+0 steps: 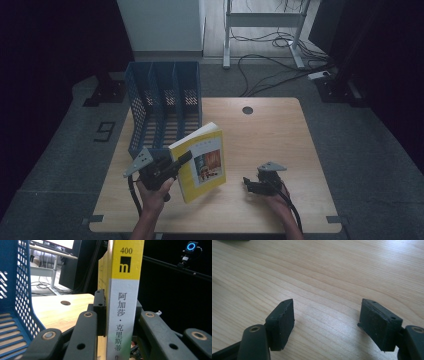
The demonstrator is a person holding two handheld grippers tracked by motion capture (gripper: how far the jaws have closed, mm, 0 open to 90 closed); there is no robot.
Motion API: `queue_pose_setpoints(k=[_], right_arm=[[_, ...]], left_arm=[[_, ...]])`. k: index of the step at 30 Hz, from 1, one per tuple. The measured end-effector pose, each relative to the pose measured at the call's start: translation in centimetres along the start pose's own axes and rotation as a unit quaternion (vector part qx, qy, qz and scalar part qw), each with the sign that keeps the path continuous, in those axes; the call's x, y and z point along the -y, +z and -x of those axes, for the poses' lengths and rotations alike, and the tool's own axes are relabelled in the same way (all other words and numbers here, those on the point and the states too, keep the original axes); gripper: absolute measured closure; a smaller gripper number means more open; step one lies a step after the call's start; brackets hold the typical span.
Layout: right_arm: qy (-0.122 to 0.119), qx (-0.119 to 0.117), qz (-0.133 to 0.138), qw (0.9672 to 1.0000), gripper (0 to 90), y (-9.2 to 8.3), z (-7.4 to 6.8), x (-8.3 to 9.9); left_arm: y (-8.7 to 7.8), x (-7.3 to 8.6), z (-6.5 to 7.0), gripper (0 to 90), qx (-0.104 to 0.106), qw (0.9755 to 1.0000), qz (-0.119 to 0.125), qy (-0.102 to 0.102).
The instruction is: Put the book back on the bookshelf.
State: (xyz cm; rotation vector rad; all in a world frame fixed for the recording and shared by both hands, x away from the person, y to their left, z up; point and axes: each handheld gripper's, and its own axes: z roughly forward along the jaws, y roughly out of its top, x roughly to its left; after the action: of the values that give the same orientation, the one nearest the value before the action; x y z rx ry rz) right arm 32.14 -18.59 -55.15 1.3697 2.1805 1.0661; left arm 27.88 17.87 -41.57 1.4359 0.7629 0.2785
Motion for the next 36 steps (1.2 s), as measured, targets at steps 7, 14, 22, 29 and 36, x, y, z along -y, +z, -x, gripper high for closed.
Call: queue_pose_setpoints(k=[7,14,22,29,36], right_arm=[[-0.003,0.004,0.005,1.0000,27.9,0.0,0.1,0.2],[-0.013,0.016,0.007,0.9998,27.8,0.0,0.0,0.3],[-0.017,0.021,0.007,0.9996,27.8,-0.1,0.0,0.4],[-0.026,0.032,0.004,0.9991,27.7,0.0,-0.2,0.4],[-0.021,0.037,0.004,0.9991,27.7,0.0,-0.2,0.4]], left_arm=[[-0.7,-0.4,-0.1,75.8,-0.003,0.9999,0.012,-0.002],[-1.4,-0.9,-0.5,75.7,-0.011,0.9996,0.024,-0.008],[-2.1,-1.6,-0.3,75.7,-0.012,0.9994,0.032,-0.009],[-2.0,-2.2,-0.3,75.7,-0.013,0.9992,0.034,-0.018],[-2.0,-3.3,0.0,75.7,-0.011,0.9991,0.038,-0.015]])
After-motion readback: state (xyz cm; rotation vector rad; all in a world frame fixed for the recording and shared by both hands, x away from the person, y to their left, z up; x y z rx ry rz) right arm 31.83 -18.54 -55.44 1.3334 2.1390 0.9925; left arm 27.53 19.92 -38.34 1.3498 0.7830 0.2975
